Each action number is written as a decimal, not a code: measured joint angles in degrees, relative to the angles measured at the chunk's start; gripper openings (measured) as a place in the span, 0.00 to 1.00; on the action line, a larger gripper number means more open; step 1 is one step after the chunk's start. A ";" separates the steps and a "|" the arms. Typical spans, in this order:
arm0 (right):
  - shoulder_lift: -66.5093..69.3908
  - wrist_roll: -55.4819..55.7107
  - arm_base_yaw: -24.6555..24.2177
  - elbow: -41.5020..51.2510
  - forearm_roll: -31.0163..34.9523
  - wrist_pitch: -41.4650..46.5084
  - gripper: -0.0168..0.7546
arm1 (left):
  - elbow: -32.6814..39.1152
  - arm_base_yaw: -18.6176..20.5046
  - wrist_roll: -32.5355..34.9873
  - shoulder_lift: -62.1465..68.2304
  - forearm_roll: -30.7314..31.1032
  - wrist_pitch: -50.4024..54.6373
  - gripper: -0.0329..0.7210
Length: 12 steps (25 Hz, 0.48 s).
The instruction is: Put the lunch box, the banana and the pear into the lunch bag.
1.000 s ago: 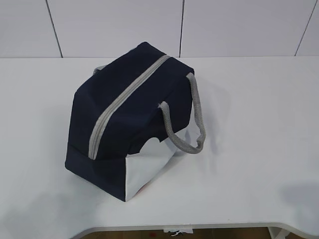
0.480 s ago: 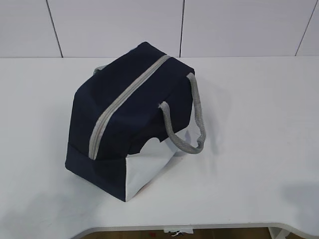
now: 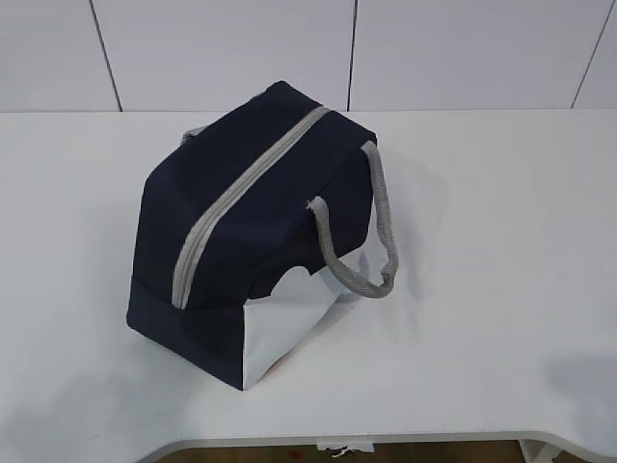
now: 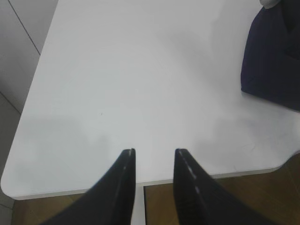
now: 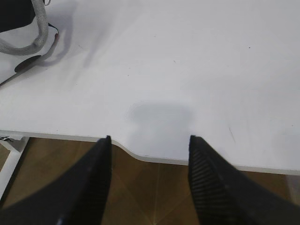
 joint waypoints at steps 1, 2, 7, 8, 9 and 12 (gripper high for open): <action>0.00 0.00 0.00 0.00 0.00 0.00 0.56 | 0.00 0.00 0.00 0.00 0.00 0.00 0.33; 0.00 0.00 0.00 0.00 0.00 0.00 0.56 | 0.00 0.00 0.00 0.00 0.00 0.00 0.33; 0.00 0.00 0.00 0.00 0.00 0.00 0.56 | 0.00 0.00 0.00 0.00 0.00 0.00 0.33; 0.00 0.00 0.00 0.00 0.00 0.00 0.56 | 0.00 0.00 0.00 0.00 0.00 0.00 0.33; 0.00 0.00 0.00 0.00 0.00 0.00 0.56 | 0.00 0.00 0.00 0.00 0.00 0.00 0.33; 0.00 0.00 0.00 0.00 0.00 0.00 0.56 | 0.00 0.00 0.00 0.00 0.00 0.00 0.33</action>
